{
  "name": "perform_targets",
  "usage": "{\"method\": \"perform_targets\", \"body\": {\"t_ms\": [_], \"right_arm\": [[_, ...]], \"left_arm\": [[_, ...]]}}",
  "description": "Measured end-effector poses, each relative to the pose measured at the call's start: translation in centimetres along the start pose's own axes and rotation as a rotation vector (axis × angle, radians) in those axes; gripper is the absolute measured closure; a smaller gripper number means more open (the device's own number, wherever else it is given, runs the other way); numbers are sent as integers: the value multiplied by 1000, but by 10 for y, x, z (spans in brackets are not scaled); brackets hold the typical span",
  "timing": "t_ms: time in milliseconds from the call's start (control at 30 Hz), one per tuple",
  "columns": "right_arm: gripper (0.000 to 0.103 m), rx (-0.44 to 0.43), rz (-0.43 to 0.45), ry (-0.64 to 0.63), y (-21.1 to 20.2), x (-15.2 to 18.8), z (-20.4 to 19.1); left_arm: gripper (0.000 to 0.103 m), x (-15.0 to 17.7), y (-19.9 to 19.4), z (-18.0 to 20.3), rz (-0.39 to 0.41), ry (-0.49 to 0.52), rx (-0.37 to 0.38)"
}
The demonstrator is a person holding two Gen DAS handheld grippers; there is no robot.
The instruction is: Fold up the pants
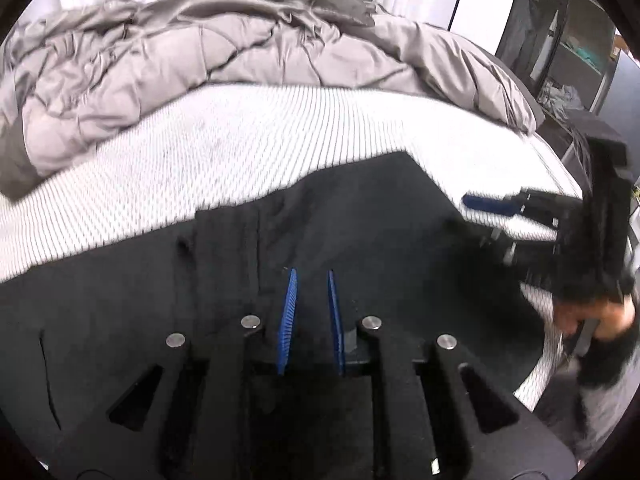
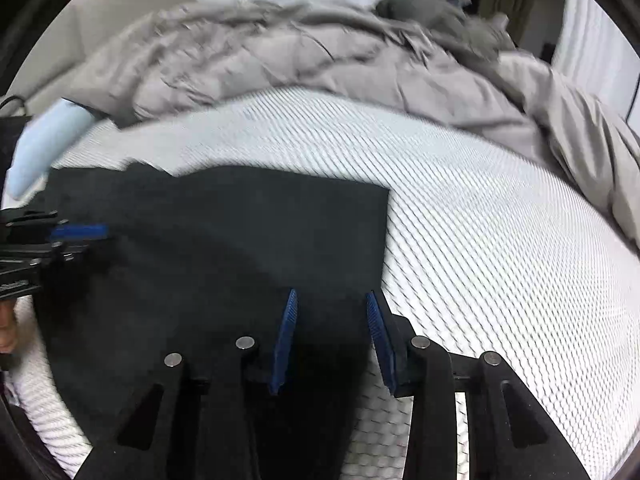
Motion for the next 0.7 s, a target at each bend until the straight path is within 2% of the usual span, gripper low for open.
{"method": "perform_targets", "body": {"t_ms": [67, 100, 133, 167, 200, 267, 333, 367, 433, 467, 567, 633, 700], "right_arm": [[65, -28, 16, -31, -1, -10, -18], [65, -78, 8, -61, 3, -17, -31], [65, -130, -10, -85, 10, -21, -42], [65, -160, -25, -105, 18, -23, -48], [65, -174, -48, -128, 29, -26, -54], [66, -88, -107, -161, 55, -29, -56], [66, -60, -101, -155, 57, -28, -46], [66, -35, -103, -143, 56, -27, -37], [64, 121, -96, -109, 56, -27, -4], [55, 158, -96, -100, 53, -23, 6], [55, 89, -85, -33, 53, -24, 29], [55, 85, -51, -28, 43, -32, 25], [55, 64, -11, -16, 33, -39, 24]], "left_arm": [[91, -12, 12, 5, -17, -3, 7], [91, -16, 25, 4, -43, -7, 1], [91, -20, 35, 2, -65, -13, -14], [92, -19, 48, -6, -94, -30, -62], [96, -17, 56, -14, -109, -53, -73], [102, -15, 60, -32, -101, -127, -5], [102, -14, 56, -39, -90, -131, 24], [102, -14, 54, -40, -83, -126, 20], [102, -13, 54, -40, -82, -126, 14], [102, -14, 54, -39, -83, -120, 1], [102, -16, 39, -29, -55, -95, -33], [102, -24, 23, -22, 3, -67, -51], [101, -31, 24, -19, 3, -63, -42]]}}
Point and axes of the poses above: each gripper's, at about its wrist camera, not at the fingertips, and y roughly the way its jaws point, z to its right, x to its underside, the point moved 3 cm from there along y, roughly the way its jaws point, and after that the axes turned 5 degrees about -z, right-handed, at the moved point
